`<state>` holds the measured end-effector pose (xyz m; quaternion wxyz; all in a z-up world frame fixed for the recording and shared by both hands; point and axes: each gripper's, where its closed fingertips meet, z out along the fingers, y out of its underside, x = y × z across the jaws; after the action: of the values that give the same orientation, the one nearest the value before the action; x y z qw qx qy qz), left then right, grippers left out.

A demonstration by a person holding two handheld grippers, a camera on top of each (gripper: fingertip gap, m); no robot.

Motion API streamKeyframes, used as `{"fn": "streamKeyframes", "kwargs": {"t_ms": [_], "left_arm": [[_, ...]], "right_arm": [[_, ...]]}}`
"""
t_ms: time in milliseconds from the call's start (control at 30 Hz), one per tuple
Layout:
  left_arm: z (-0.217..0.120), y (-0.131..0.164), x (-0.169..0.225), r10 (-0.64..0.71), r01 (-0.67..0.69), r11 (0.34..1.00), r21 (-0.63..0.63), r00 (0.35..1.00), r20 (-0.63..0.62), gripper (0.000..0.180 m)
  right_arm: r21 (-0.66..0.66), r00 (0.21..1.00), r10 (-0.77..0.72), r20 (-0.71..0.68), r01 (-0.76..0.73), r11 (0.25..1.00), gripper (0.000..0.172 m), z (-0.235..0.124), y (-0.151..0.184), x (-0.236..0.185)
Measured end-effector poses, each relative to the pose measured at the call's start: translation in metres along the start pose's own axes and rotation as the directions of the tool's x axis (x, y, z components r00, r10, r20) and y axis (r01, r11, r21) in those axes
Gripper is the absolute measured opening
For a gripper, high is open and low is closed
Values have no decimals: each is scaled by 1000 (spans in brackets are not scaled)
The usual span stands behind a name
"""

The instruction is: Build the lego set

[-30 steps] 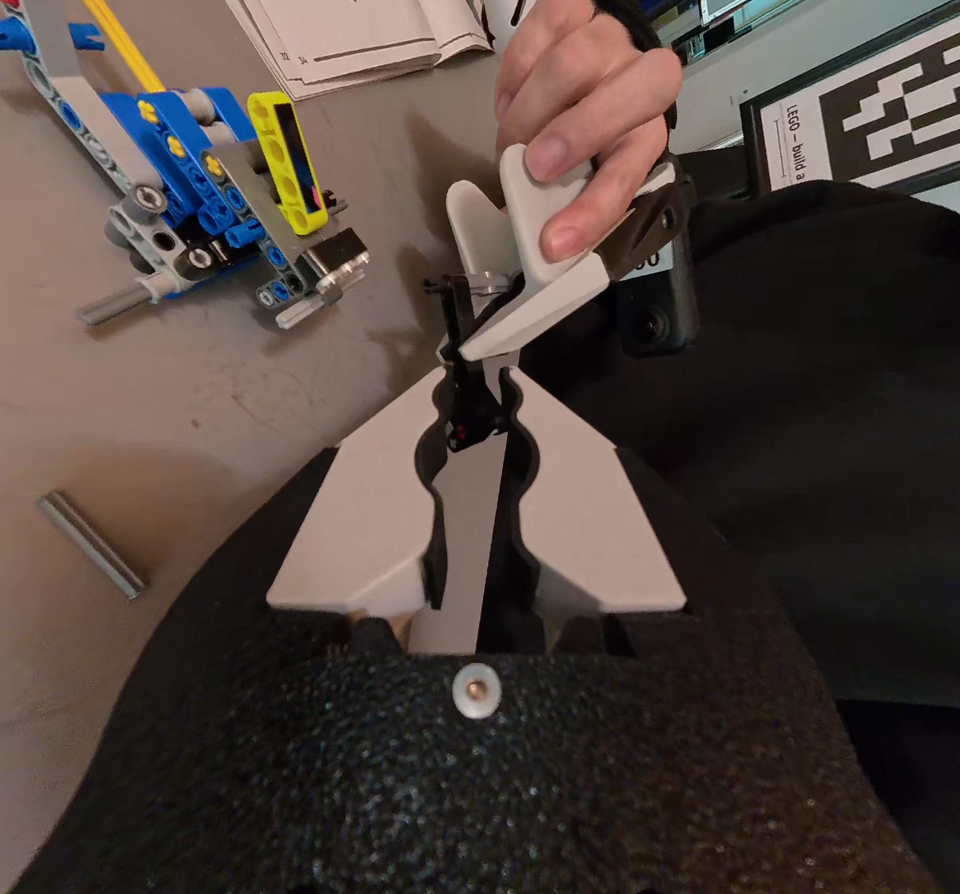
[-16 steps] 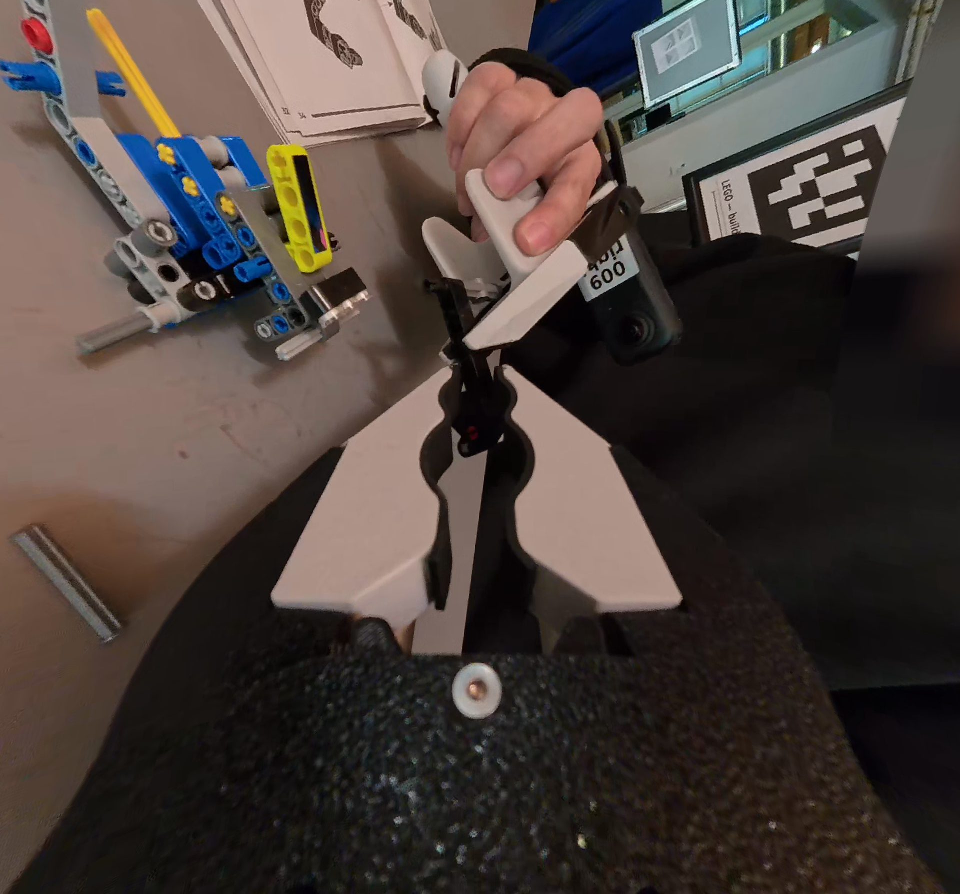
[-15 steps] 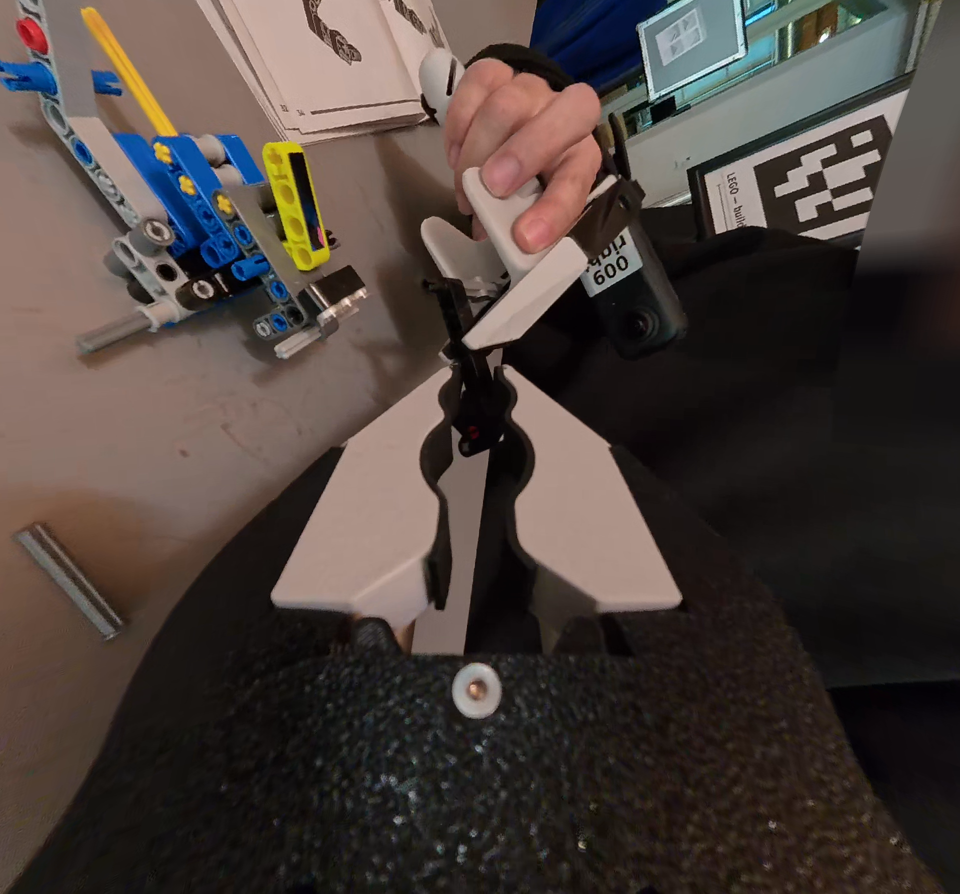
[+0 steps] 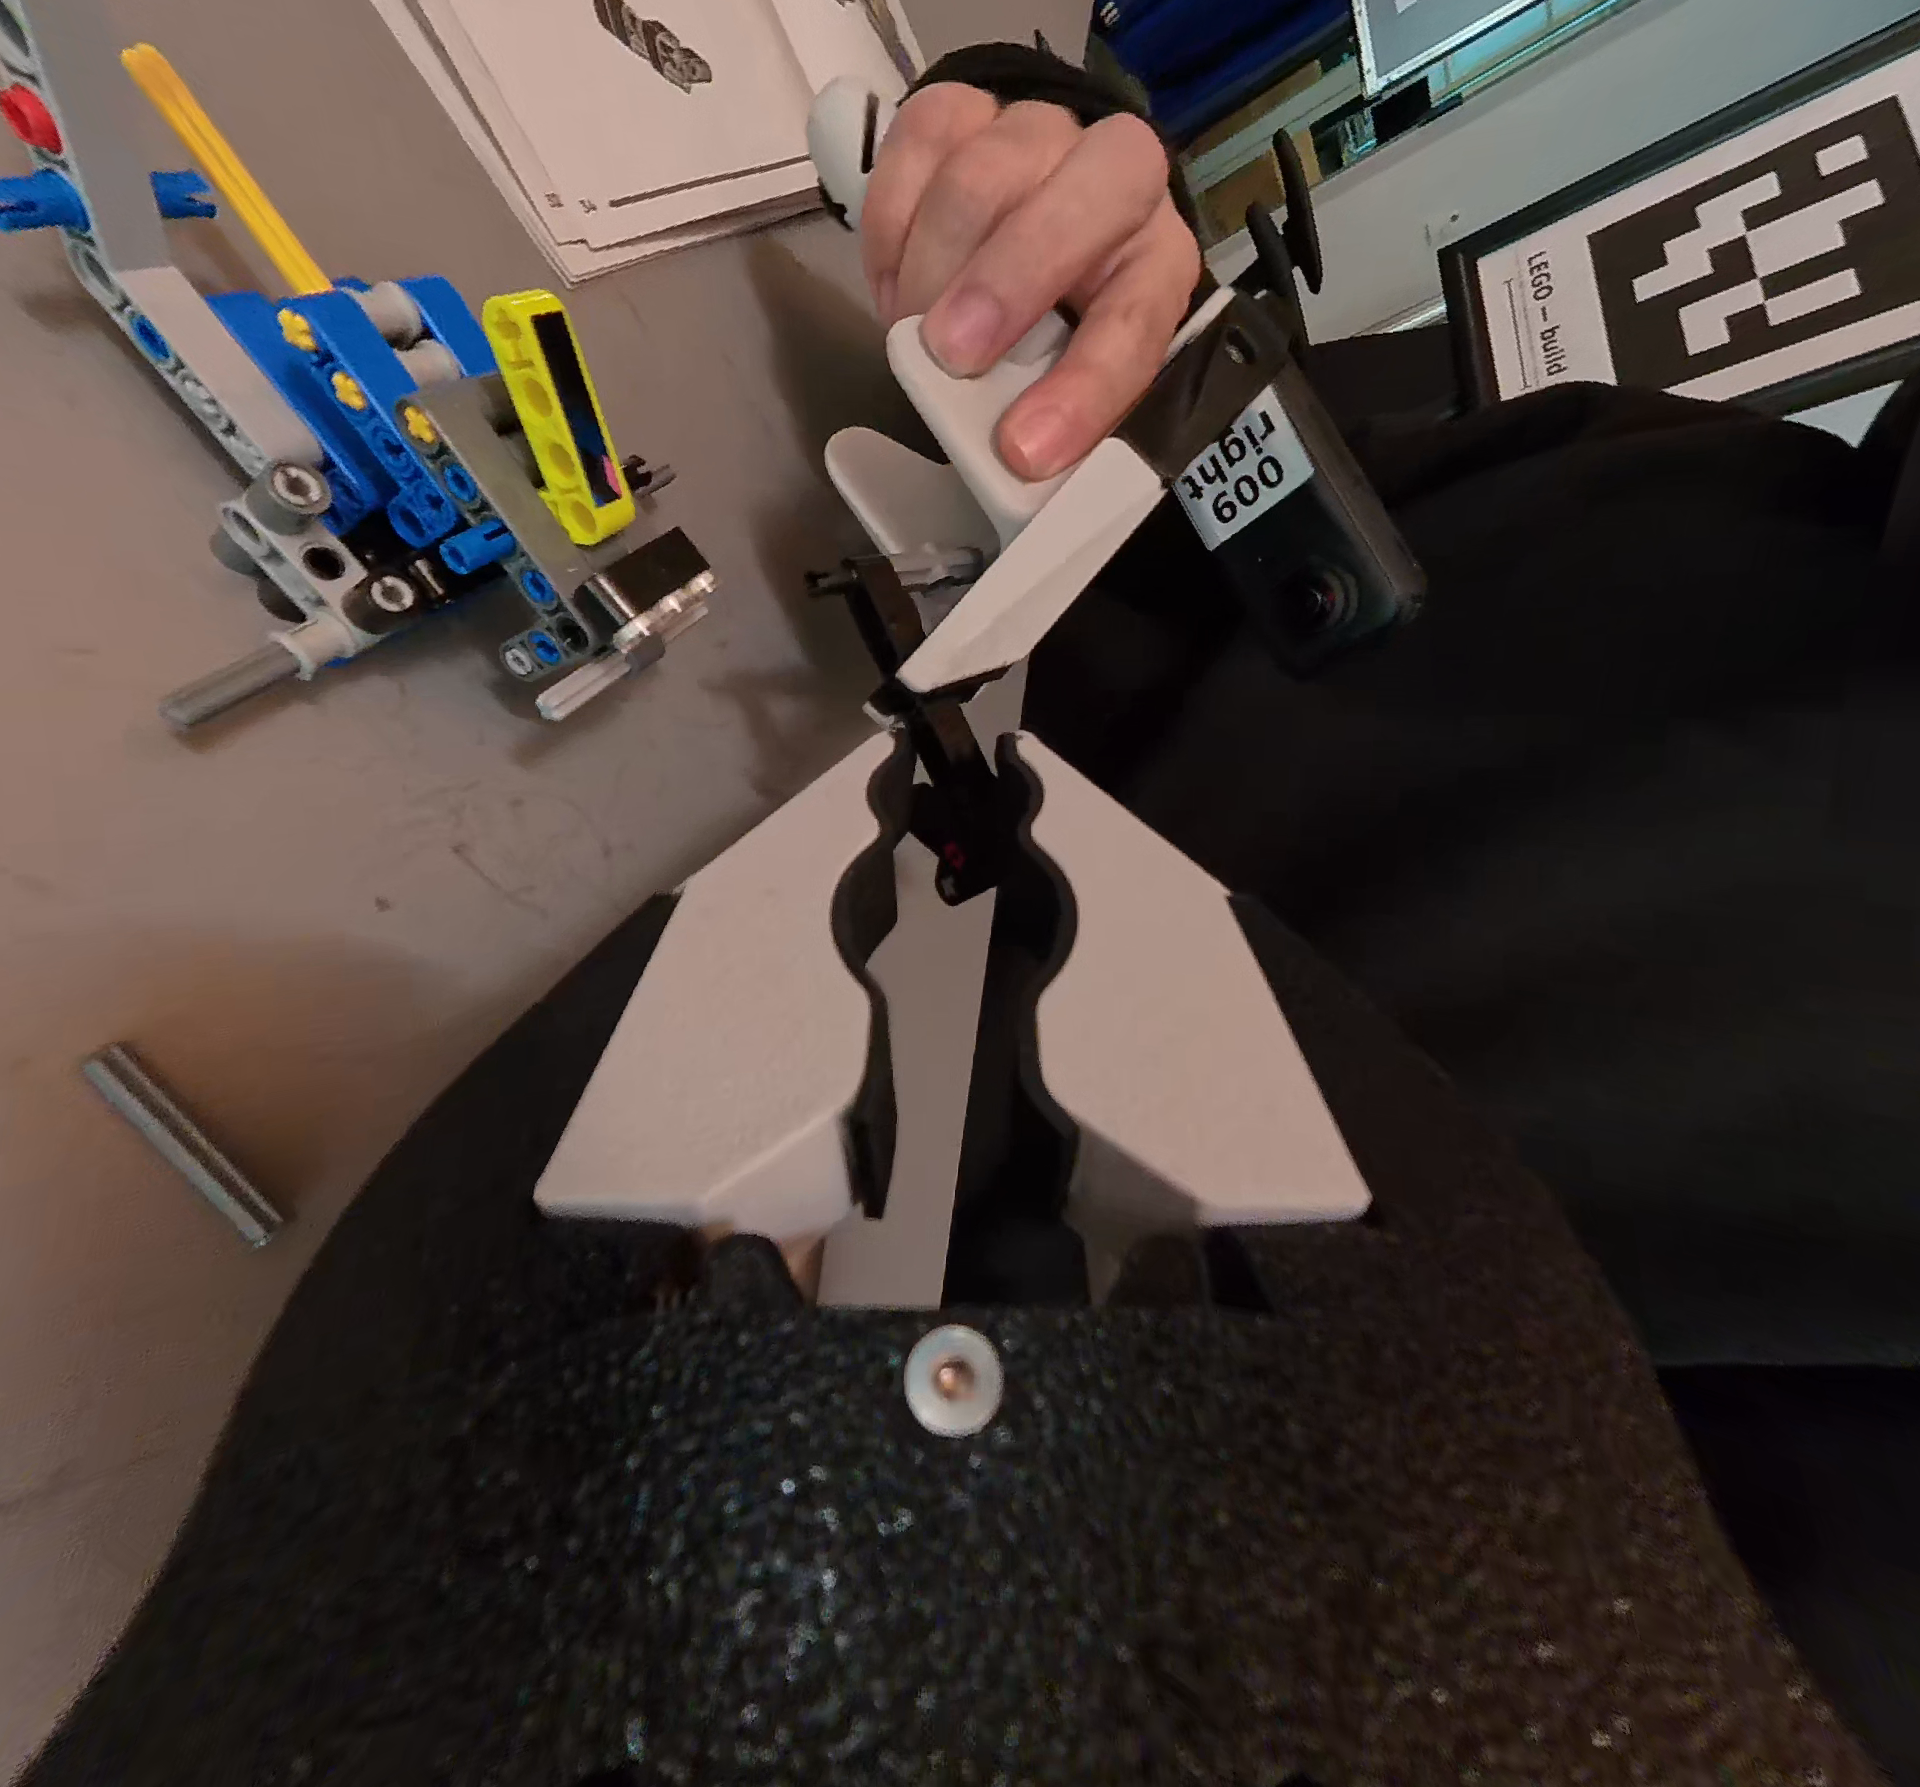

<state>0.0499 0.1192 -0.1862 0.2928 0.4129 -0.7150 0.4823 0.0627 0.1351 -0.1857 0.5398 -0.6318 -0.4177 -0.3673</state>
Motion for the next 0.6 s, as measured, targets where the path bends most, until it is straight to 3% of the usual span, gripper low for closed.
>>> {"fn": "streamKeyframes", "kwargs": {"t_ms": [267,433,600], "left_arm": [[-9,-1,5,0,4,998,55,997,-71,15],[-24,-10,5,41,-40,991,126,999,-3,14],[-31,-10,1,74,-84,990,116,994,81,14]], "right_arm": [[-1,997,74,-4,-74,997,4,0,2,3],[-26,982,189,21,-188,982,4,0,10,3],[-55,979,200,42,-197,979,4,1,15,-2]]}}
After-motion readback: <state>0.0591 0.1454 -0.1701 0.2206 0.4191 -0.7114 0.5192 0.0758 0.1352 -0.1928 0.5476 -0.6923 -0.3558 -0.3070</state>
